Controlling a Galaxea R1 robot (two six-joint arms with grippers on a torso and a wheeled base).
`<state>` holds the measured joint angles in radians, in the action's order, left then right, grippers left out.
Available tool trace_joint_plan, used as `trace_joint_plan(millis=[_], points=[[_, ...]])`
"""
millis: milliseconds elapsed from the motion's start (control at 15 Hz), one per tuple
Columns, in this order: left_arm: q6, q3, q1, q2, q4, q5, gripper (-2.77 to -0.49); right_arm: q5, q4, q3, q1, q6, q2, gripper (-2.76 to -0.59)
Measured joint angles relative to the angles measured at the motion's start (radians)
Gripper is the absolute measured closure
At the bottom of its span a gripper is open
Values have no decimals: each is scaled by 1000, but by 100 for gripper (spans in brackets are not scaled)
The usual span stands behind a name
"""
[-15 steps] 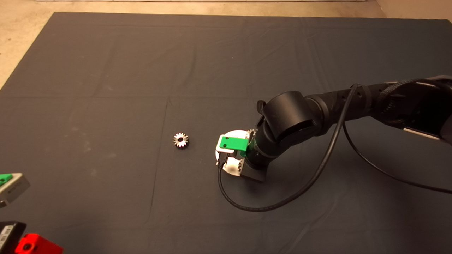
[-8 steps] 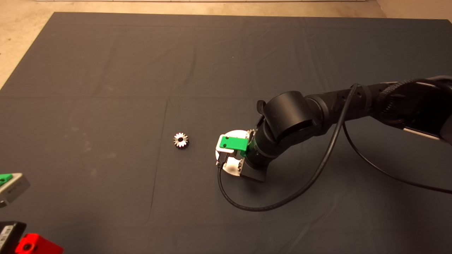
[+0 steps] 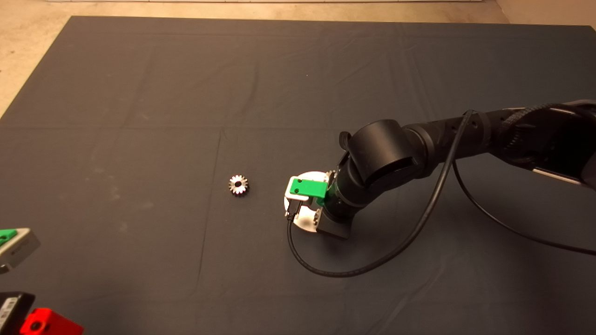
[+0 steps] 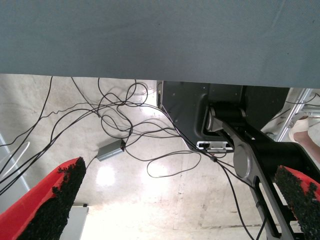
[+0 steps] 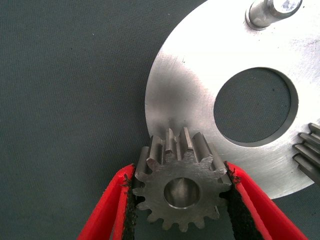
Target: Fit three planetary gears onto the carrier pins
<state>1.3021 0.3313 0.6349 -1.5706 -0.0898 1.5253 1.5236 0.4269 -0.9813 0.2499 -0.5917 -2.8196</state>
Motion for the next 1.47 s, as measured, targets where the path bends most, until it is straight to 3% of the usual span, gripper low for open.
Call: trace_joint_plan(millis=[600, 1000, 1467], points=[[-3, 0, 0, 0, 0, 0, -275, -5, 18, -2, 5, 0, 19, -107], [-3, 0, 0, 0, 0, 0, -275, 8, 26, -3, 10, 0, 19, -107], [-4, 0, 0, 0, 0, 0, -275, 9, 26, 46, 2, 0, 16, -107]])
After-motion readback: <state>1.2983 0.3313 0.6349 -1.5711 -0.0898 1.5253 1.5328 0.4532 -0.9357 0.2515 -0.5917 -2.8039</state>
